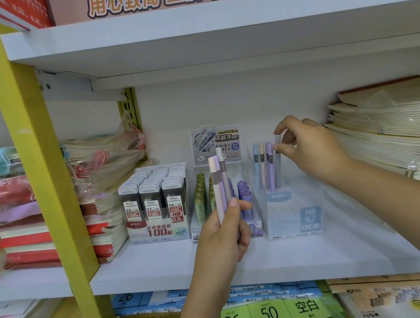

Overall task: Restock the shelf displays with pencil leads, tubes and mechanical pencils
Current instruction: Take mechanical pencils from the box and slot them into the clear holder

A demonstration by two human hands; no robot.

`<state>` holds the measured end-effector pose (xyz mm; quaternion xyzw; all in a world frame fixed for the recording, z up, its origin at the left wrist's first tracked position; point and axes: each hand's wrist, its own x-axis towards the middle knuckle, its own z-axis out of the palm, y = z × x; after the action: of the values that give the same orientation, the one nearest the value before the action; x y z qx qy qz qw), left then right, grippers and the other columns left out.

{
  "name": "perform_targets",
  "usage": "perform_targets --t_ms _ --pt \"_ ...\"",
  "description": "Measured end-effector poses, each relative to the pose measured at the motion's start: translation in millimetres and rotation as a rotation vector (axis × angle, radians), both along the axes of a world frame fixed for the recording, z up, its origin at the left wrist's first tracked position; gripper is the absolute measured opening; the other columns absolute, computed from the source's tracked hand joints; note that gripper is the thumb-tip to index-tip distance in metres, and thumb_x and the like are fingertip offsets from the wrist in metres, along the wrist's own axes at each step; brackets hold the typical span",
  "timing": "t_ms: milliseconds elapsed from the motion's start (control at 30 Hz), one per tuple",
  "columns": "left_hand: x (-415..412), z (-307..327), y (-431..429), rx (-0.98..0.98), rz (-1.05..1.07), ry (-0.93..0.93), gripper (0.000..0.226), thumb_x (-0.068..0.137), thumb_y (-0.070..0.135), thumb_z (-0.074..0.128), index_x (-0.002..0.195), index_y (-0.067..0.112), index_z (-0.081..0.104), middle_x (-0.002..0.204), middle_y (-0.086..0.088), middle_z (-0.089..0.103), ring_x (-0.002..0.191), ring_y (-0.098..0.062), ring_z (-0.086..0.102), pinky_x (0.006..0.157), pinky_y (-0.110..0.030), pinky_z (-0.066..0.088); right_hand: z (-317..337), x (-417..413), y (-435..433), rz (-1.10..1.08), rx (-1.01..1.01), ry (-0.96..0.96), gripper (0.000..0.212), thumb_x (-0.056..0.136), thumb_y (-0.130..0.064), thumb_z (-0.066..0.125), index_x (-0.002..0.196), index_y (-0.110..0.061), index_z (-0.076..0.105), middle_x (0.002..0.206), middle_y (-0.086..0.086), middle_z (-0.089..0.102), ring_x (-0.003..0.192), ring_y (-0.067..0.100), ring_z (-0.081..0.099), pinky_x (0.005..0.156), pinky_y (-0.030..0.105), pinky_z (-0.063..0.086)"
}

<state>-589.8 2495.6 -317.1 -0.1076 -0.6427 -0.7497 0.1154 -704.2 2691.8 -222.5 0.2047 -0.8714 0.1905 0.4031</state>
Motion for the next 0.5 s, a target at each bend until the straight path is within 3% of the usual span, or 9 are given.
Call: perform_targets --t_ms 233,433,500 --pt "0.1 0.8 -0.9 -0.026 -0.007 0.008 0.035 0.102 0.046 0.044 0.089 0.032 0.073 0.054 0.003 0.046 0.04 -0.006 0.033 0.04 -0.016 0.029 3.9 -0.3 -3.6 -0.119 0.091 0.004 0.026 0.089 -0.014 0.065 0.114 -0.008 0.066 0.114 0.011 0.065 0.113 0.03 0.048 0.09 0.036 0.04" --pt "0.3 0.8 -1.7 -0.038 -0.024 0.008 0.031 0.099 0.049 0.046 0.093 0.04 0.074 0.055 0.004 0.046 0.041 -0.005 0.034 0.041 -0.016 0.03 0.8 -5.0 1.1 -0.18 0.176 -0.095 0.027 0.093 -0.019 0.06 0.117 -0.011 0.068 0.125 0.012 0.06 0.117 0.031 0.046 0.097 0.034 0.037" --pt "0.3 0.4 -2.4 -0.028 -0.042 0.006 0.03 0.098 0.051 0.046 0.093 0.041 0.074 0.055 0.005 0.046 0.041 -0.005 0.033 0.041 -0.016 0.029 2.0 -0.1 0.5 -0.139 0.133 -0.039 0.027 0.094 -0.019 0.059 0.118 -0.011 0.068 0.125 0.012 0.062 0.117 0.032 0.047 0.097 0.031 0.032"
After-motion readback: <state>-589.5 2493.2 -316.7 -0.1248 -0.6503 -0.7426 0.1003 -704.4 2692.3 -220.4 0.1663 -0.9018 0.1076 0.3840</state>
